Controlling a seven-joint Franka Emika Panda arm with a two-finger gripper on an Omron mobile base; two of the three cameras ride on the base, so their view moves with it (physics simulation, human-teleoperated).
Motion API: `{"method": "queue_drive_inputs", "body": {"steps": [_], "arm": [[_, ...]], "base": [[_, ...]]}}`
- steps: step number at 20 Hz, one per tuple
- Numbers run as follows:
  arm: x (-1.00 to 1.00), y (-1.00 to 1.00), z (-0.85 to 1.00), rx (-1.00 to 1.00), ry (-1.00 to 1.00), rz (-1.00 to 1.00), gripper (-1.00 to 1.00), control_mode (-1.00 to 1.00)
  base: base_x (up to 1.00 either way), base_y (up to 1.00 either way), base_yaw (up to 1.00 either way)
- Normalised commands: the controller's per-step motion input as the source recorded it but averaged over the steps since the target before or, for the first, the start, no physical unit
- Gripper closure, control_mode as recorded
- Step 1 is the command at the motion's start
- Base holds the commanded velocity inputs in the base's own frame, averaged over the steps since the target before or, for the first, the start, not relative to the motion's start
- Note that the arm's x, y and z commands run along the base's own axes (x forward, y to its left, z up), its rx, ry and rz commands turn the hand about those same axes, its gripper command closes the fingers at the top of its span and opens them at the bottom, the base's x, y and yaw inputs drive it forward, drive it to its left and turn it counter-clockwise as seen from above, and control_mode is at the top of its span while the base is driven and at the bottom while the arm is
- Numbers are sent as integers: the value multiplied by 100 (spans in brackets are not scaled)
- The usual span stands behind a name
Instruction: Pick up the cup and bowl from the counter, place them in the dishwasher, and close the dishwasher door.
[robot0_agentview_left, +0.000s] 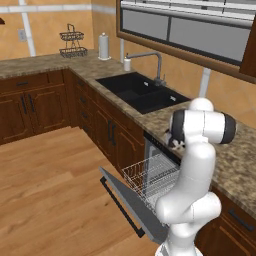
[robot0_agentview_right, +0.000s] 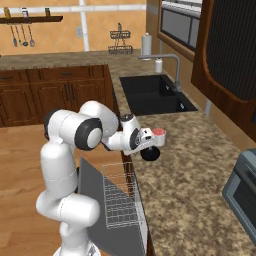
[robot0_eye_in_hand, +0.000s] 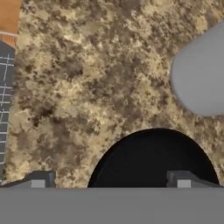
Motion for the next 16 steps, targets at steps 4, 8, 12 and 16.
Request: {"method": "queue_drive_inputs", "body": {"steps": [4, 8, 12, 16], "arm": [[17, -25, -43, 3, 8, 0, 100, -100], [0, -16, -55, 5, 10, 0, 100, -100], [-36, -2, -34, 4, 1, -2, 100, -100], [-79, 44, -7, 0, -3, 0, 100, -100]], "base": [[0, 0, 0], [0, 0, 0], [0, 0, 0], [0, 0, 0]]}}
